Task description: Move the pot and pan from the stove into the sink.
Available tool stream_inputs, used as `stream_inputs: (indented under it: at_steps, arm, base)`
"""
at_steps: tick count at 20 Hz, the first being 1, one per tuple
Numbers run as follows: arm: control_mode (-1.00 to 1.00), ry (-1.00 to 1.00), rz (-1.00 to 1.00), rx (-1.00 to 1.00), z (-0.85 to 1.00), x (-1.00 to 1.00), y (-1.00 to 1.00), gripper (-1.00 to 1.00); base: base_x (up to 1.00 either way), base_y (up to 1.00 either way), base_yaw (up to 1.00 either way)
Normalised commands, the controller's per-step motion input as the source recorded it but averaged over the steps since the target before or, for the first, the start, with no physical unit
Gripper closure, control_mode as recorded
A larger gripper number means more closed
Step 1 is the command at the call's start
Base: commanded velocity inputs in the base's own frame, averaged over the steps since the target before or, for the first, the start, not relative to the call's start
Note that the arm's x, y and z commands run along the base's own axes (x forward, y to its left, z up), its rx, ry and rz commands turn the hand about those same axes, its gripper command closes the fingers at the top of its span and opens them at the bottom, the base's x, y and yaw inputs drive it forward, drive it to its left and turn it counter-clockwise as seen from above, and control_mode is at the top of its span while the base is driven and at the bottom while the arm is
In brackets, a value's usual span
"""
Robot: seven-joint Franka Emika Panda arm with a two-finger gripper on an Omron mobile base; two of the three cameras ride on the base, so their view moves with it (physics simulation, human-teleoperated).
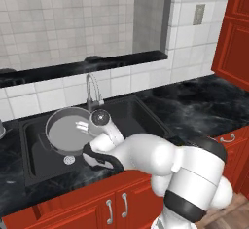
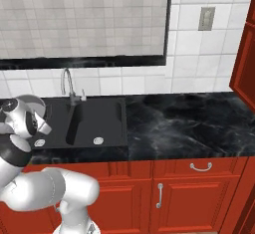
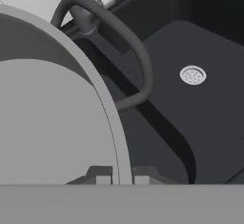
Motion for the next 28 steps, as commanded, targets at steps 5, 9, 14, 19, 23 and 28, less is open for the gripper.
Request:
stream_inputs:
  at_steps: [5, 9, 14, 19, 23, 28]
  arm:
    - [-1.00, 0.00, -0.01, -0.01, -0.06, 0.24, 0.13, 1.00]
    - [-1.00, 0.00, -0.02, 0.00, -0.05, 0.20, 0.09, 1.00]
    - [-1.00, 0.00, 0.00, 0.00, 0.00, 0.01, 0.01, 1.00]
    - [-1.00, 0.00, 0.00, -0.01, -0.06, 0.05, 0.02, 1.00]
    - [-1.00, 0.00, 0.00, -0.02, -0.20, 0.12, 0.08, 1.00]
    - [-1.00, 0.00, 0.00, -0.02, -0.23, 0.11, 0.10, 1.00]
  base:
    - [0.00, 0.00, 0.00]
    - [0.00, 0.00, 0.00]
    - [0.00, 0.00, 0.00]
    - [0.00, 0.00, 0.00]
    - [0.00, 0.00, 0.00]
    - [0.00, 0.00, 0.00]
